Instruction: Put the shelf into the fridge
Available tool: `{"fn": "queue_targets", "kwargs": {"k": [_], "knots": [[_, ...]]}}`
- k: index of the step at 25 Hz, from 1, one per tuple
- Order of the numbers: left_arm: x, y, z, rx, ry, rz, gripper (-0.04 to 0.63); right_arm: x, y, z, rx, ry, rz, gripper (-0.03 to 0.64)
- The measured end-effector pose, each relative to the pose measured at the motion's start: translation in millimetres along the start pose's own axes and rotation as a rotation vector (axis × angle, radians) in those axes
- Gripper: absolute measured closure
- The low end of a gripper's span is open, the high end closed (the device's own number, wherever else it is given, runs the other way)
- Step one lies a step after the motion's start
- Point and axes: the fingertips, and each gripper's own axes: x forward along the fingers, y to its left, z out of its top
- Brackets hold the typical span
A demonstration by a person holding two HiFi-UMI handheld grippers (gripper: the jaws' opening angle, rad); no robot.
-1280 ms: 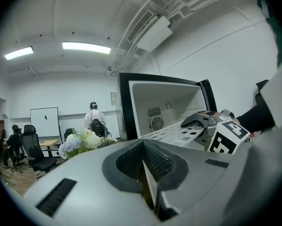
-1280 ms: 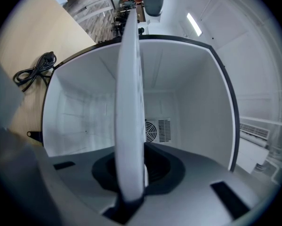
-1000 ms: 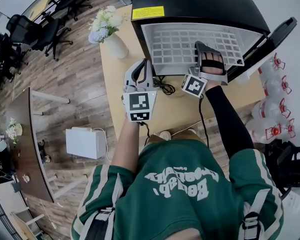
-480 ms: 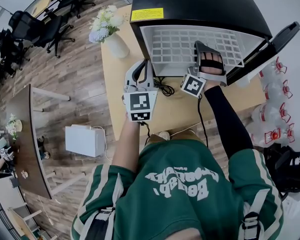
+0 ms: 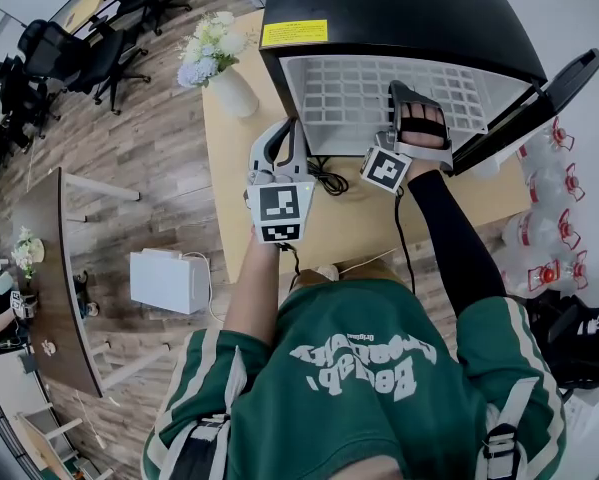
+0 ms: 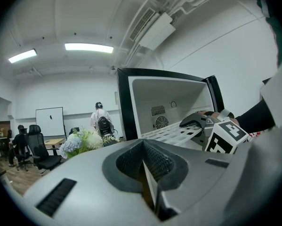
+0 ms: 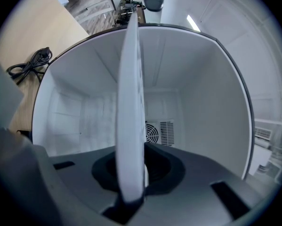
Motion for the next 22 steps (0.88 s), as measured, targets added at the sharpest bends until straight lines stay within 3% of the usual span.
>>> {"fn": "queue_targets", "kwargs": {"k": [22], "knots": [[13,1,1,-0.006,0.001,0.006,0.595,21,-4,2,-0.009,-0.003,-0.015,0.566]]}}
